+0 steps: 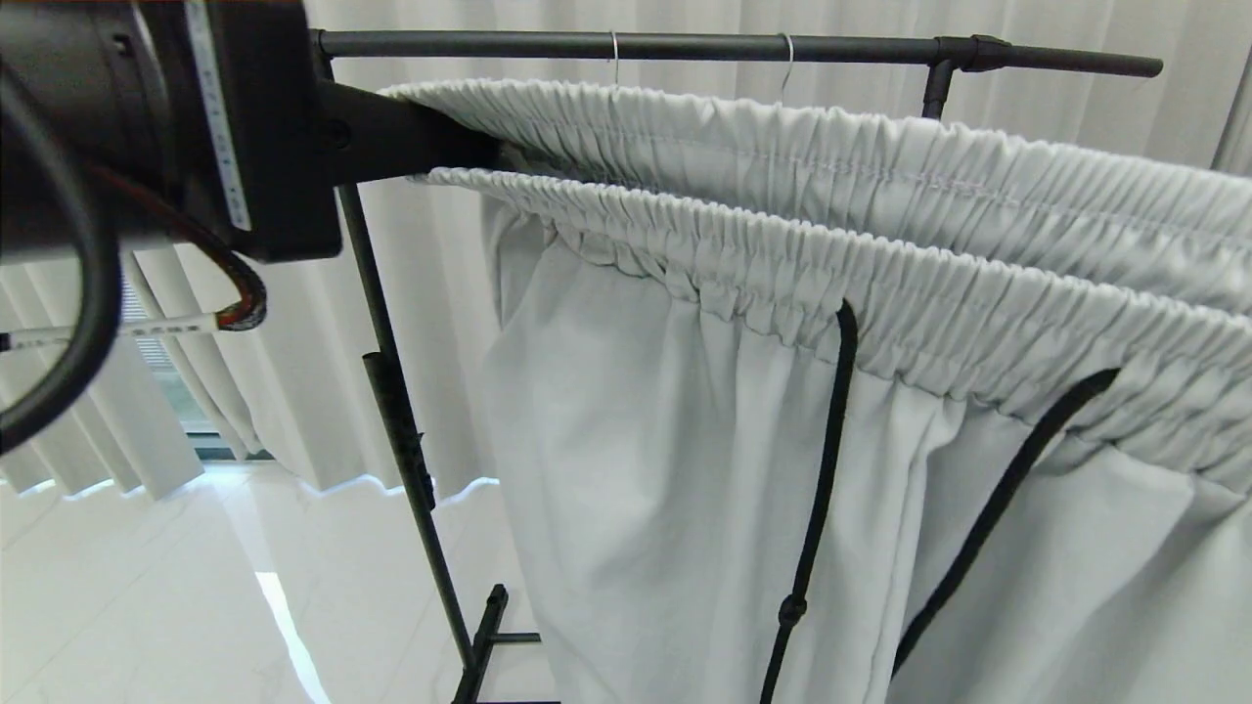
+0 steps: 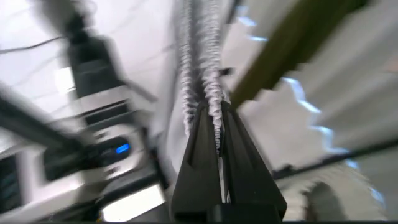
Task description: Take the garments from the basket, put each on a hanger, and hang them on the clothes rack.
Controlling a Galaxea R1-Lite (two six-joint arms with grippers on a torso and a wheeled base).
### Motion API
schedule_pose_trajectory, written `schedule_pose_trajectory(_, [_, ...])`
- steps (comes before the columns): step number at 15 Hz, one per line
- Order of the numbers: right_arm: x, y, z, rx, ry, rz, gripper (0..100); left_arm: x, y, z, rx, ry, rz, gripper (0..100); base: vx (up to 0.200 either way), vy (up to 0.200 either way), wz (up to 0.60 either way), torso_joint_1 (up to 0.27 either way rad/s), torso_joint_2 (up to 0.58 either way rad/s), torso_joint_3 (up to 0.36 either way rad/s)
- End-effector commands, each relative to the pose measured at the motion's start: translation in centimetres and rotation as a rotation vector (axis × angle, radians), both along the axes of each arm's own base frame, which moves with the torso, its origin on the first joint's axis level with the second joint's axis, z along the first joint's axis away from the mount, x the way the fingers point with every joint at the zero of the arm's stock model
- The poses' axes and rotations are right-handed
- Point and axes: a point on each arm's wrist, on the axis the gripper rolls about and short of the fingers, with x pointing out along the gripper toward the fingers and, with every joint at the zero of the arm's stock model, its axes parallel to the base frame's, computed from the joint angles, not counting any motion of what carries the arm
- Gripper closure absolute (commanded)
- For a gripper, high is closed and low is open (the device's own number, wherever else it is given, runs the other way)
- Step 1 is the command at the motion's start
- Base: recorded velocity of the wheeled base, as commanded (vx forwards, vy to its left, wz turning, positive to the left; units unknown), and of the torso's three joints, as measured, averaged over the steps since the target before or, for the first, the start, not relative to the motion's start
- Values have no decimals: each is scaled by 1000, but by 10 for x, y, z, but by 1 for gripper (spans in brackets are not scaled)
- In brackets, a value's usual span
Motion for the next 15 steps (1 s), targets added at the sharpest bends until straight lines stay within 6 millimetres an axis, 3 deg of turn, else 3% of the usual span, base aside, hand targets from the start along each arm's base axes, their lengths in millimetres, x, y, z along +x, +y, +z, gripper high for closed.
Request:
schedule_pose_trajectory(1, [-9, 4, -2, 11, 57, 127, 100, 10, -9, -7, 21, 21, 9, 100, 0, 0, 0, 0, 0, 0])
schedule_pose_trajectory(4, [-12, 9, -1, 32, 84, 170, 100, 13, -12, -9, 16, 36, 10, 100, 0, 0, 0, 0, 0, 0])
schedule_pose_trajectory(7, [-6, 10, -6, -3, 54, 50, 100, 2, -7, -5, -49, 82, -3, 100, 0, 0, 0, 0, 0, 0])
schedule_pose_trajectory(8, [1, 14, -8, -23, 10, -77, 100, -12, 1, -9, -29, 161, -18, 100, 0, 0, 0, 0, 0, 0])
schedule_pose_trajectory(12, [33, 40, -2, 103, -95, -277, 100, -66, 43, -18, 31, 397, -113, 100, 0, 0, 0, 0, 0, 0])
schedule_pose_trajectory(15, [57, 72, 6, 253, -165, -280, 100, -105, 75, 13, -199, 569, -442, 100, 0, 0, 0, 0, 0, 0])
